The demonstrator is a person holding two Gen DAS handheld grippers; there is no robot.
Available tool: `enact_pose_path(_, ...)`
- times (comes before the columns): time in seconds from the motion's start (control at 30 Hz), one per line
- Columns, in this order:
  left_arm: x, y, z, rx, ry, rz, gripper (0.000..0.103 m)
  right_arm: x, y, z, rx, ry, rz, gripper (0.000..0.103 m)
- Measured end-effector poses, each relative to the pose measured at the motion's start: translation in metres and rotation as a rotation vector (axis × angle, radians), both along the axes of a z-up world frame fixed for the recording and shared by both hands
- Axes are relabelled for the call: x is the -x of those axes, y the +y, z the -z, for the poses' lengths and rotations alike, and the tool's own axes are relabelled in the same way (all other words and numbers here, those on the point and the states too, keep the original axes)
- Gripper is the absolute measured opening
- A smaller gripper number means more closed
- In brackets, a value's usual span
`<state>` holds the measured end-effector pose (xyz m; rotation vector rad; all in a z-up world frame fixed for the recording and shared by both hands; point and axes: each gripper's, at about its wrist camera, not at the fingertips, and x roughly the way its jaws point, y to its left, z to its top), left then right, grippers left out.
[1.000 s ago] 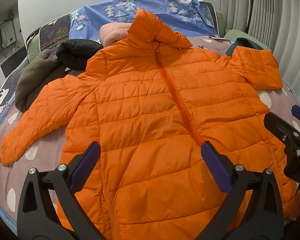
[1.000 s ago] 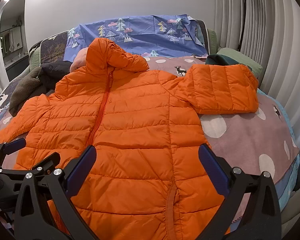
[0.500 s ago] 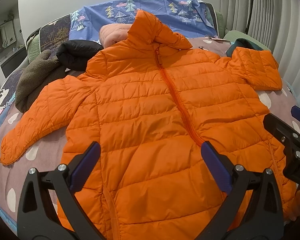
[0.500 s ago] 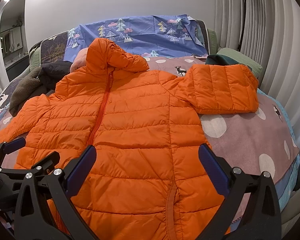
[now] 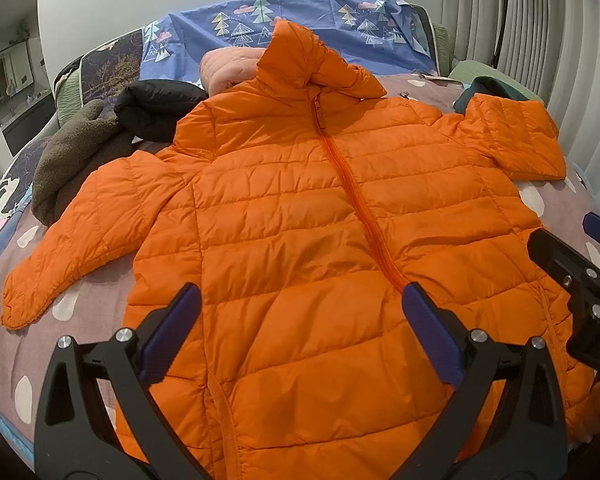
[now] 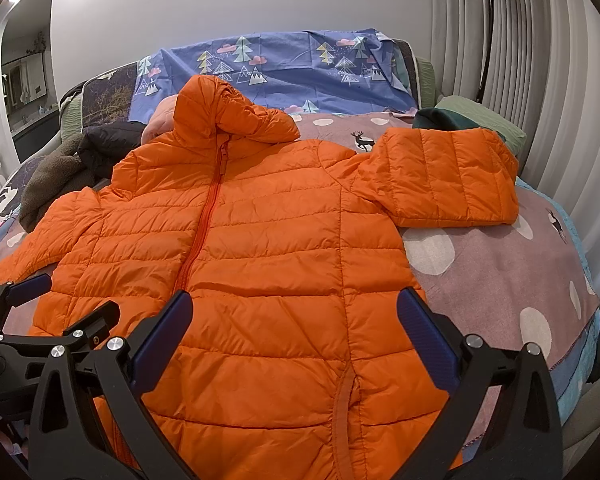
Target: Fold large clothes
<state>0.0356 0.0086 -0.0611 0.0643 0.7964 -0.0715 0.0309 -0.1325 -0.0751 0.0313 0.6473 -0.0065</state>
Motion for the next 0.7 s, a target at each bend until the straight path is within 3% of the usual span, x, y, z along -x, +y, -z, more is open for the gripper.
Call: enact_pose_path(0.7, -0.0021, 0.0013, -0.0023, -0.007, -0.004, 0.001, 0.101, -0.0012, 0.0026, 0.0013, 0.006, -0.005, -0.009, 0.102)
